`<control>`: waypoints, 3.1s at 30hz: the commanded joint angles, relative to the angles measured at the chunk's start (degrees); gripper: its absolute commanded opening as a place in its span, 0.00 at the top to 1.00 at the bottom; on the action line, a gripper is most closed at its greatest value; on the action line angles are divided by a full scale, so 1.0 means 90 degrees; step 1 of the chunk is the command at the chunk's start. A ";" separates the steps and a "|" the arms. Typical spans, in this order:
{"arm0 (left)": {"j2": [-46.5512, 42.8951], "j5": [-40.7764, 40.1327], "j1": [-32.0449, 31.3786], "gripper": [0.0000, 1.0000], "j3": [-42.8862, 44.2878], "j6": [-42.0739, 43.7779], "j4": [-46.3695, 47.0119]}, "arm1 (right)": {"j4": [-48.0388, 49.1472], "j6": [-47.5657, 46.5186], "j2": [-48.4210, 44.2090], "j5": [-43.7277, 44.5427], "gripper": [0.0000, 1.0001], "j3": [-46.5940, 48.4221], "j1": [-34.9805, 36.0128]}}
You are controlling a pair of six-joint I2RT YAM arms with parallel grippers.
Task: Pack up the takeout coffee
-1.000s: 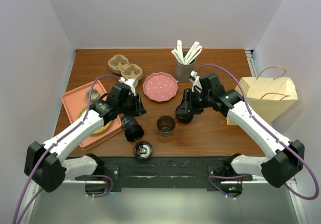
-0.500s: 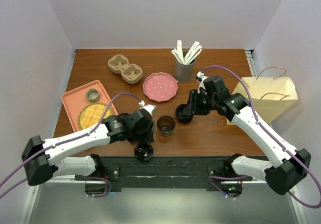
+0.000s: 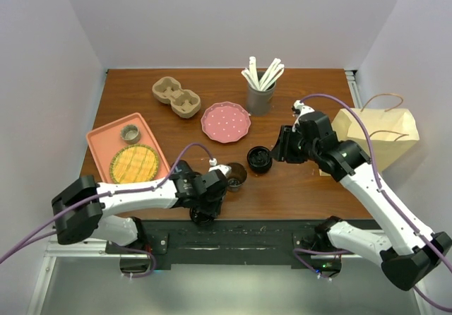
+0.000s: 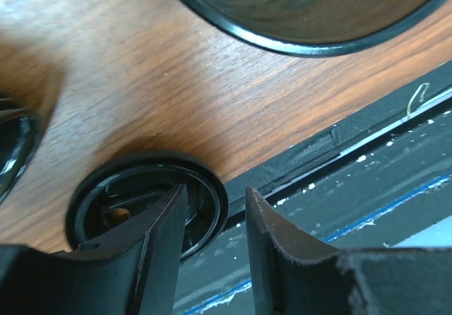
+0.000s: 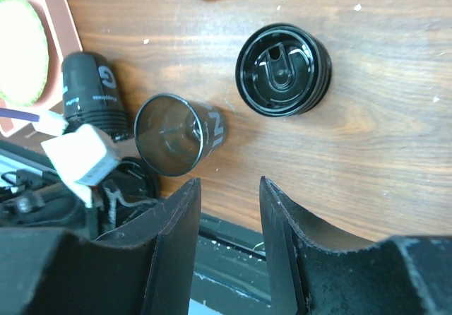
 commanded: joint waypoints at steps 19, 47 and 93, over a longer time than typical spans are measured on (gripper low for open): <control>0.0148 -0.0419 -0.0508 0.96 0.0789 -0.0095 -0.0409 | 0.0617 -0.0630 -0.0306 -0.0610 0.55 -0.0054 -0.0020; -0.1914 0.6713 0.1621 1.00 0.0527 -0.2486 0.6769 | 0.4623 -0.2313 -0.1878 -0.5344 0.24 -0.1490 -0.0020; -0.2266 0.5130 0.2412 1.00 0.0068 -0.3277 0.8331 | 0.6282 0.2073 -0.1693 -0.3915 0.48 -0.1988 -0.0020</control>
